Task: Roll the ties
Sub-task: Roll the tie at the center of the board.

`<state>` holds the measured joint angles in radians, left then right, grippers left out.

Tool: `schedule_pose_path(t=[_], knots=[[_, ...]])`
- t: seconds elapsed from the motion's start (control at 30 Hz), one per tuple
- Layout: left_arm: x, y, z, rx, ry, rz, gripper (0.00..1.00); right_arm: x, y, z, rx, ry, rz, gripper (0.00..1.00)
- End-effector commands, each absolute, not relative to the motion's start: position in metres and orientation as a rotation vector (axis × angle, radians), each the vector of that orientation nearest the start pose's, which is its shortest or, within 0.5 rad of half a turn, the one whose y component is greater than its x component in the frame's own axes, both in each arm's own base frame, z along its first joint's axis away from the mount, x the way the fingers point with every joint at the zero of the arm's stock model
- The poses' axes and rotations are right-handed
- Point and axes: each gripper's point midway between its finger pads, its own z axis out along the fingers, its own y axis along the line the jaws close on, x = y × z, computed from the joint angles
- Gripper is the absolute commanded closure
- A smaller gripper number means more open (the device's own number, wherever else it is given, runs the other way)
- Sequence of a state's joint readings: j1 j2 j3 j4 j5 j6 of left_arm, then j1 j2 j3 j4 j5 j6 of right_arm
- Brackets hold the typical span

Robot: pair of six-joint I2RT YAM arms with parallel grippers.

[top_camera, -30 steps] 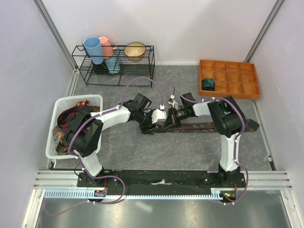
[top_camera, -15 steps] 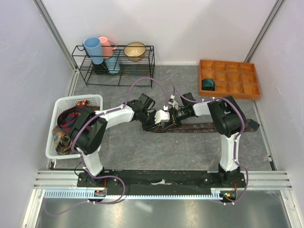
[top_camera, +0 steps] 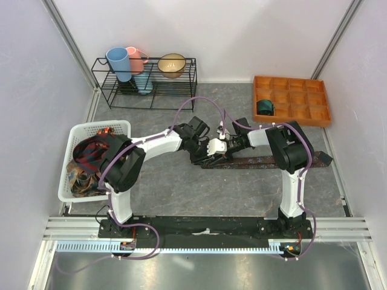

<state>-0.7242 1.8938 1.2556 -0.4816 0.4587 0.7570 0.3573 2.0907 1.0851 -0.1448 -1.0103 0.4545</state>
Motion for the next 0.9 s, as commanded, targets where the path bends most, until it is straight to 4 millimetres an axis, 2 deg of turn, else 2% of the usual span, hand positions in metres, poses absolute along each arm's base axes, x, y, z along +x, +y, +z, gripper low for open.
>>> schedule_pose_path(t=[0.0, 0.17, 0.4, 0.53, 0.63, 0.87], knots=[[0.281, -0.336, 0.024, -2.523, -2.418, 0.828, 0.58, 0.287, 0.269, -0.018, -0.235, 2.779, 1.42, 1.0], [0.274, -0.328, 0.015, -2.507, -2.375, 0.808, 0.54, 0.285, 0.268, -0.02, -0.235, 2.784, 1.415, 1.0], [0.274, -0.312, 0.035, -2.548, -2.346, 0.85, 0.49, 0.285, 0.263, -0.02, -0.225, 2.784, 1.404, 1.0], [0.273, -0.304, 0.035, -2.583, -2.322, 0.824, 0.43, 0.286, 0.262, -0.021, -0.219, 2.786, 1.41, 1.0], [0.274, -0.305, 0.037, -2.584, -2.332, 0.84, 0.39, 0.285, 0.263, -0.023, -0.219, 2.789, 1.417, 1.0], [0.283, -0.317, 0.05, -2.628, -2.379, 0.888, 0.38, 0.283, 0.262, -0.022, -0.225, 2.79, 1.42, 1.0]])
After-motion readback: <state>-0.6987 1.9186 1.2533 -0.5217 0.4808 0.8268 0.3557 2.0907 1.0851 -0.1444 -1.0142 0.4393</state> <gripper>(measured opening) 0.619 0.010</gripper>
